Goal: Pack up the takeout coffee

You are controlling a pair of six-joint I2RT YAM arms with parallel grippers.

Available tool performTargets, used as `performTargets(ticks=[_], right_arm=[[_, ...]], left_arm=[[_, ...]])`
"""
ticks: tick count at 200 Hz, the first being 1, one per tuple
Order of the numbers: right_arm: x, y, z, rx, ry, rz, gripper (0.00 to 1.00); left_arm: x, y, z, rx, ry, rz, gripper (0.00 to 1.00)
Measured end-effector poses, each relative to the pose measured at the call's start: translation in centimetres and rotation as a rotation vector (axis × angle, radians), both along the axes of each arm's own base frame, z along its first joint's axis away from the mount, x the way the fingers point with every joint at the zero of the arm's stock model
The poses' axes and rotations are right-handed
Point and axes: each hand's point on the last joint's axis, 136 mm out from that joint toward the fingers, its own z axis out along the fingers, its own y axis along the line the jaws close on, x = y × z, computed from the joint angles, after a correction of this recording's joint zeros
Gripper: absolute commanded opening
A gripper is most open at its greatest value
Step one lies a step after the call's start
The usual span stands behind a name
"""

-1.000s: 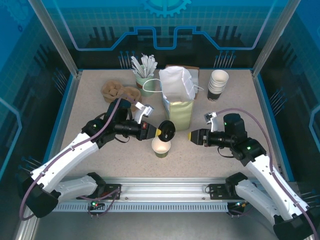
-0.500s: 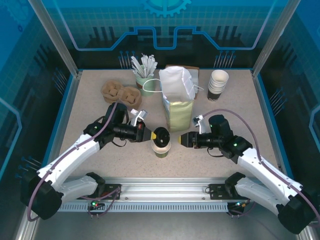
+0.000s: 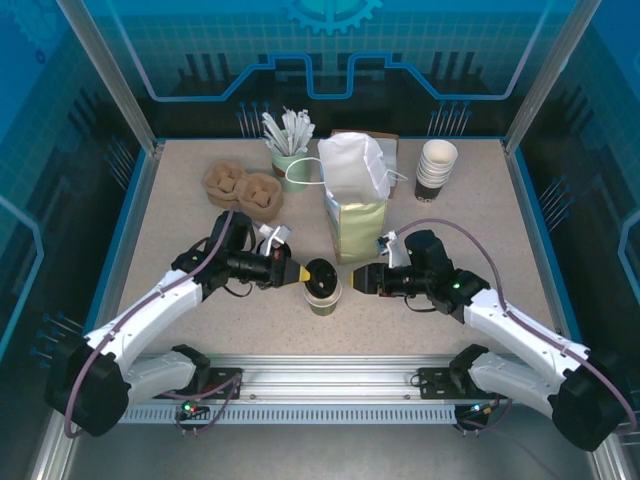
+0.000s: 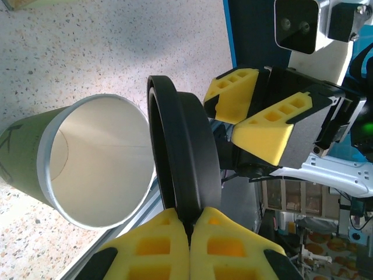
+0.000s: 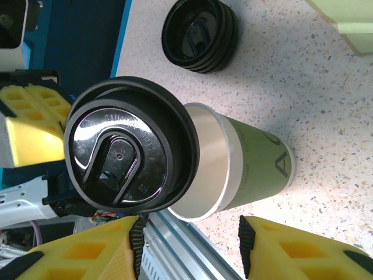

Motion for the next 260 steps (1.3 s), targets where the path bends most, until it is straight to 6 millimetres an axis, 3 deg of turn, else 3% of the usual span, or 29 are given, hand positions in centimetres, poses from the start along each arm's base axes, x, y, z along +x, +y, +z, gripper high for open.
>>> performTargets(ticks=[95,171,260], right_arm=[[0.0,1.4,-1.6,-0.021,0.052,0.0,0.49],[-0.5,2.5,-3.3,-0.059,0.079,0.03,0.51],[-0.2,3.5,-2.8,-0.062,0.066,0.051,0.58]], left_arm=[[0.7,-0.4,-2.9,-0.011,0.087,-0.002,0.1],[0.4,-0.1,-3.9,-0.016,0.109,0.004,0.17],[0.3,0.7,-5.2,-0.006,0.13,0.024,0.23]])
